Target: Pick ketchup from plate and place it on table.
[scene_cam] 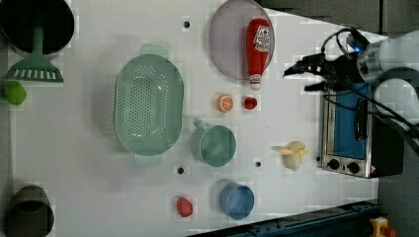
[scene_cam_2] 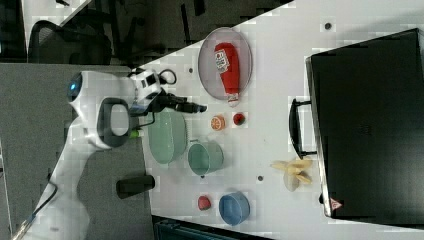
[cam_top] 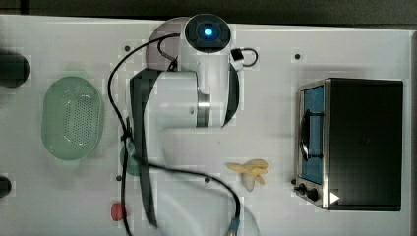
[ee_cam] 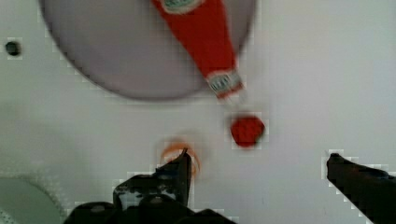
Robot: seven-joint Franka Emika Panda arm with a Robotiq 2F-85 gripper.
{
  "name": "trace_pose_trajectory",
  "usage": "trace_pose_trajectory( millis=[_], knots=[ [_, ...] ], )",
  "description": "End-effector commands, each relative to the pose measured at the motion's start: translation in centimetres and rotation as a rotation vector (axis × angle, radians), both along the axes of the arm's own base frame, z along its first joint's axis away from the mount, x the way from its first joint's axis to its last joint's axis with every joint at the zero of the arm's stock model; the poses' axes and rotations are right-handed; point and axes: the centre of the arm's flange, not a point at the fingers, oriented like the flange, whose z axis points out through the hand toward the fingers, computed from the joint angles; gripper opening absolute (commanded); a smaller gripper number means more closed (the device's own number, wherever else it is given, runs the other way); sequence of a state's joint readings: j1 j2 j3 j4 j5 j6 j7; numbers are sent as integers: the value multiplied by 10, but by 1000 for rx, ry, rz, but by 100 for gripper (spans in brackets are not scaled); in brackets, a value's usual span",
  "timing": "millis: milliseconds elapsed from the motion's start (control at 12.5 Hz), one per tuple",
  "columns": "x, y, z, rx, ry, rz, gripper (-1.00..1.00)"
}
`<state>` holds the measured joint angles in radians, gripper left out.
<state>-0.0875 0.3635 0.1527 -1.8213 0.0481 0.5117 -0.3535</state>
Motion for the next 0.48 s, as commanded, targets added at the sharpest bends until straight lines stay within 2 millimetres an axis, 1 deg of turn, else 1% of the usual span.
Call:
trace_pose_trajectory(
  millis=[80, 320, 480],
  knots=[
    [22, -8, -24, 35, -59, 273, 100],
    [36, -5, -63, 51, -59, 312, 100],
    [45, 0, -85, 53, -80, 313, 100]
  ],
)
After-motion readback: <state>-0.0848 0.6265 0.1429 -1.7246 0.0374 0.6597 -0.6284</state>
